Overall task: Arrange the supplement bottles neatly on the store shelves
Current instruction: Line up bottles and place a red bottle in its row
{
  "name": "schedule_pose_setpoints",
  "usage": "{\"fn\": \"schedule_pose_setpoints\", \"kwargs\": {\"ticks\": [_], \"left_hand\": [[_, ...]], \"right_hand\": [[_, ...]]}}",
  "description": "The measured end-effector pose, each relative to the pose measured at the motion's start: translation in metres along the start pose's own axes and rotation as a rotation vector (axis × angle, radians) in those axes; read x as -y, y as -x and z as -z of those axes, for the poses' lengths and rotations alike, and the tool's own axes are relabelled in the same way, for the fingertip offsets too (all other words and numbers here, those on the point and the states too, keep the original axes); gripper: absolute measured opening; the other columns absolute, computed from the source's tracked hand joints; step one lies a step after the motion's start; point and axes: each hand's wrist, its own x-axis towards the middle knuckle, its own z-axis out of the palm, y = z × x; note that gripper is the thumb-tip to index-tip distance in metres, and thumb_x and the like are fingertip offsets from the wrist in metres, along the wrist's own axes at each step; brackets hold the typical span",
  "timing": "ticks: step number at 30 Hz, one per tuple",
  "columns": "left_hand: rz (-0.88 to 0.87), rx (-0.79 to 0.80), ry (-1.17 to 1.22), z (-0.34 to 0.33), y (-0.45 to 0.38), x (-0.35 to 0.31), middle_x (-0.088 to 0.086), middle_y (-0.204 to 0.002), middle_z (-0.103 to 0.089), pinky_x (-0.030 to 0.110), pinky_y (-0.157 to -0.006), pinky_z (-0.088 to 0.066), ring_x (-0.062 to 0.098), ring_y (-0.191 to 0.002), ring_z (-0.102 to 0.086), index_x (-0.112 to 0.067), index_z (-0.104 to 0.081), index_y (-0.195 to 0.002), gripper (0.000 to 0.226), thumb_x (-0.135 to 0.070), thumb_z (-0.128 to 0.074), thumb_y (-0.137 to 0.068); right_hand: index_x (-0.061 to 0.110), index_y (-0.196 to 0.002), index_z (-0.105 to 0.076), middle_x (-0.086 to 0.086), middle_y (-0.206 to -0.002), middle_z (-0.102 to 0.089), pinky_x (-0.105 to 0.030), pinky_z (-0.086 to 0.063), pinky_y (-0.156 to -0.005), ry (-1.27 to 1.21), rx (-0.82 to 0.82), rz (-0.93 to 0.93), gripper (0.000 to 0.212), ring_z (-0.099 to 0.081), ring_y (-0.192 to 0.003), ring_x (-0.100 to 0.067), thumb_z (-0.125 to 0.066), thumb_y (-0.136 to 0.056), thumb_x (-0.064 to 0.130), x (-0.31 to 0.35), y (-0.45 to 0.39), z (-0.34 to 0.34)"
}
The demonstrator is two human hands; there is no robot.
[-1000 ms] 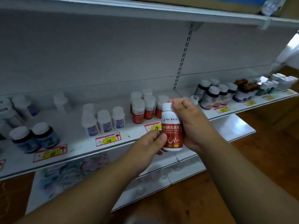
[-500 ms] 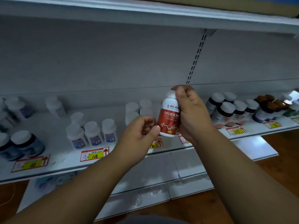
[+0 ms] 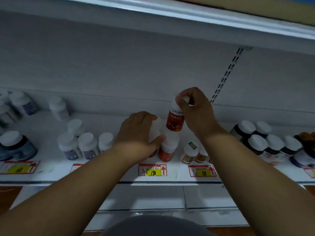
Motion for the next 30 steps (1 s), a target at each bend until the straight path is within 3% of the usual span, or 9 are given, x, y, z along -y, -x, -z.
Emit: {"fn": "schedule_pose_setpoints", "kwargs": {"ticks": [2, 5, 9, 13, 17, 21, 25, 30], "left_hand": [[0.009, 0.078, -0.182, -0.002, -0.010, 0.004, 0.001, -0.152, -0.030, 0.039, -0.110, -0.022, 0.024, -0.138, -0.026, -0.025, -0.033, -0.143, 0.081, -0.071, -0.048, -0.078], [0.055, 0.204, -0.273, -0.007, -0.020, 0.009, -0.001, -0.160, -0.011, 0.043, -0.115, -0.012, 0.025, -0.145, -0.010, -0.033, -0.016, -0.149, 0.093, -0.083, -0.040, -0.074], [0.023, 0.258, -0.256, -0.011, -0.021, 0.012, -0.005, -0.153, -0.029, 0.042, -0.111, -0.024, 0.024, -0.140, -0.022, -0.033, -0.017, -0.147, 0.094, -0.084, -0.042, -0.072], [-0.008, 0.245, -0.209, -0.007, -0.022, 0.012, -0.007, -0.141, -0.041, 0.037, -0.103, -0.033, 0.020, -0.128, -0.033, -0.031, -0.026, -0.143, 0.092, -0.080, -0.052, -0.070], [-0.021, 0.284, -0.180, -0.004, -0.018, 0.012, -0.011, -0.142, -0.038, 0.033, -0.104, -0.028, 0.016, -0.131, -0.030, -0.032, -0.025, -0.144, 0.097, -0.079, -0.058, -0.066], [-0.003, 0.339, -0.146, 0.000, -0.016, 0.016, -0.010, -0.157, -0.017, 0.036, -0.112, -0.021, 0.018, -0.142, -0.017, -0.030, -0.015, -0.150, 0.106, -0.078, -0.060, -0.066], [-0.018, 0.326, -0.140, 0.001, -0.015, 0.018, -0.009, -0.150, -0.030, 0.034, -0.108, -0.025, 0.018, -0.134, -0.026, -0.027, -0.019, -0.148, 0.109, -0.077, -0.064, -0.062], [0.015, 0.302, -0.150, 0.000, -0.013, 0.018, -0.007, -0.143, -0.036, 0.036, -0.106, -0.027, 0.020, -0.130, -0.029, -0.025, -0.023, -0.145, 0.110, -0.078, -0.066, -0.059]], "right_hand": [[0.024, -0.090, -0.055, 0.014, -0.086, -0.059, -0.017, -0.044, -0.067, 0.065, 0.015, 0.030, 0.008, -0.057, -0.079, 0.001, -0.062, -0.091, 0.027, -0.006, -0.007, -0.002], [0.023, -0.093, -0.055, 0.018, -0.086, -0.056, -0.014, -0.042, -0.068, 0.134, 0.040, 0.091, 0.009, -0.055, -0.081, 0.002, -0.063, -0.090, 0.027, -0.008, -0.015, -0.002], [0.024, -0.094, -0.054, 0.015, -0.091, -0.056, -0.017, -0.044, -0.071, 0.170, 0.032, 0.144, 0.009, -0.054, -0.082, -0.004, -0.063, -0.090, 0.024, -0.016, -0.015, -0.003], [0.018, -0.101, -0.057, -0.004, -0.104, -0.059, -0.025, -0.036, -0.073, 0.323, 0.190, 0.093, 0.015, -0.054, -0.091, -0.017, -0.063, -0.088, 0.022, -0.040, -0.006, -0.016], [0.025, -0.097, -0.054, -0.005, -0.108, -0.060, -0.025, -0.037, -0.074, 0.382, 0.362, 0.010, 0.015, -0.057, -0.098, -0.020, -0.064, -0.087, 0.018, -0.054, 0.002, -0.029], [0.020, -0.108, -0.055, -0.004, -0.110, -0.059, -0.024, -0.036, -0.075, 0.362, 0.363, -0.097, 0.017, -0.055, -0.096, -0.017, -0.058, -0.092, 0.026, -0.053, 0.004, -0.035], [0.012, -0.118, -0.051, -0.013, -0.118, -0.056, -0.027, -0.035, -0.081, 0.371, 0.421, -0.170, 0.034, -0.055, -0.104, -0.026, -0.043, -0.099, 0.040, -0.057, 0.011, -0.051], [0.006, -0.110, -0.054, -0.016, -0.110, -0.060, -0.026, -0.032, -0.074, 0.382, 0.439, -0.159, 0.028, -0.055, -0.103, -0.028, -0.041, -0.102, 0.029, -0.053, 0.010, -0.051]]}}
